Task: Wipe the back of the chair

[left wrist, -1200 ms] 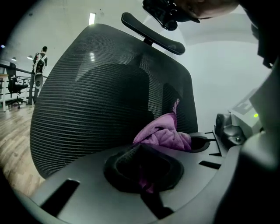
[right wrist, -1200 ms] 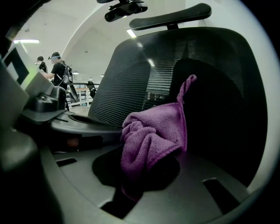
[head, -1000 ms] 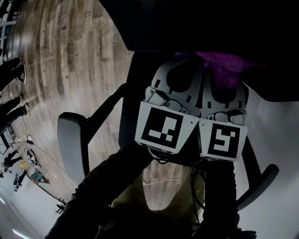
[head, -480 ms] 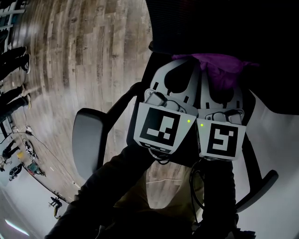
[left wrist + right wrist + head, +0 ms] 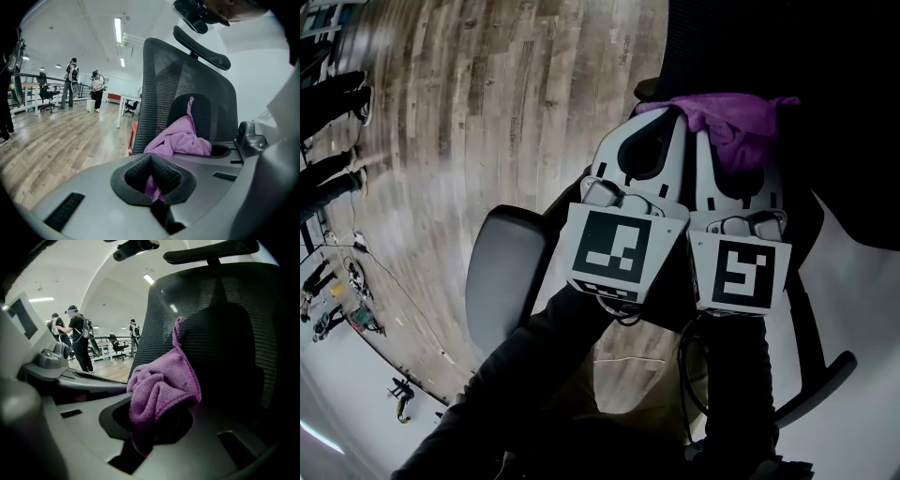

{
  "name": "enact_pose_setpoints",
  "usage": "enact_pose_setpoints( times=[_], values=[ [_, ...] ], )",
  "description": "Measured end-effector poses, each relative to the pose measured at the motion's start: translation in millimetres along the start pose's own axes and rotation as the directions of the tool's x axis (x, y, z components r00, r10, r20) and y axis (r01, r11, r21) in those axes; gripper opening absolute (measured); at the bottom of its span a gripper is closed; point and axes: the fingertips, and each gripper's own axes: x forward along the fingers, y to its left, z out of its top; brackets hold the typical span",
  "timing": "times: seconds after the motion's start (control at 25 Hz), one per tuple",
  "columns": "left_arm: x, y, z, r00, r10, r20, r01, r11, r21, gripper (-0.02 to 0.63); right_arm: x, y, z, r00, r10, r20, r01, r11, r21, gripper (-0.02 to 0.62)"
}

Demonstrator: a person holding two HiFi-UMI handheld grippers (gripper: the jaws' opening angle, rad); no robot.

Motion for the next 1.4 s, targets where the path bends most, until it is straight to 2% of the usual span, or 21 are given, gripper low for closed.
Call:
enact_pose_setpoints(
  times=[0.16, 0.4, 0.52, 0.72, 0.96, 1.4],
  values=[
    [-5, 11, 2, 0.999, 0.04, 0.011, -0.04, 0.999, -0.005, 0.002, 5, 9, 7, 0.999, 0.031, 0.009, -0.031, 0.999, -0.019, 0.063],
    [-18, 31, -4, 0.988, 0.144, 0.053, -0.142, 0.989, -0.037, 0.002, 13, 24, 10, 0.995, 0.097, 0.018, -0.096, 0.995, -0.035, 0.063],
    [-23, 25, -19, 0.99, 0.133, 0.049, -0.131, 0.991, -0.041, 0.0, 13, 24, 11, 0.995, 0.094, 0.021, -0.093, 0.995, -0.039, 0.063],
    [-32, 14, -31, 0.99, 0.126, 0.059, -0.119, 0.988, -0.099, 0.0, 15, 29, 12, 0.996, 0.093, 0.014, -0.092, 0.994, -0.064, 0.063],
    [-42, 22, -53, 0.989, 0.144, 0.016, -0.14, 0.981, -0.137, 0.0, 23, 42, 14, 0.994, 0.109, 0.021, -0.107, 0.992, -0.063, 0.063],
    [-46, 24, -66, 0.991, 0.134, 0.0, -0.132, 0.98, -0.149, 0.0, 29, 46, 12, 0.994, 0.091, 0.062, -0.089, 0.995, -0.04, 0.063]
  ],
)
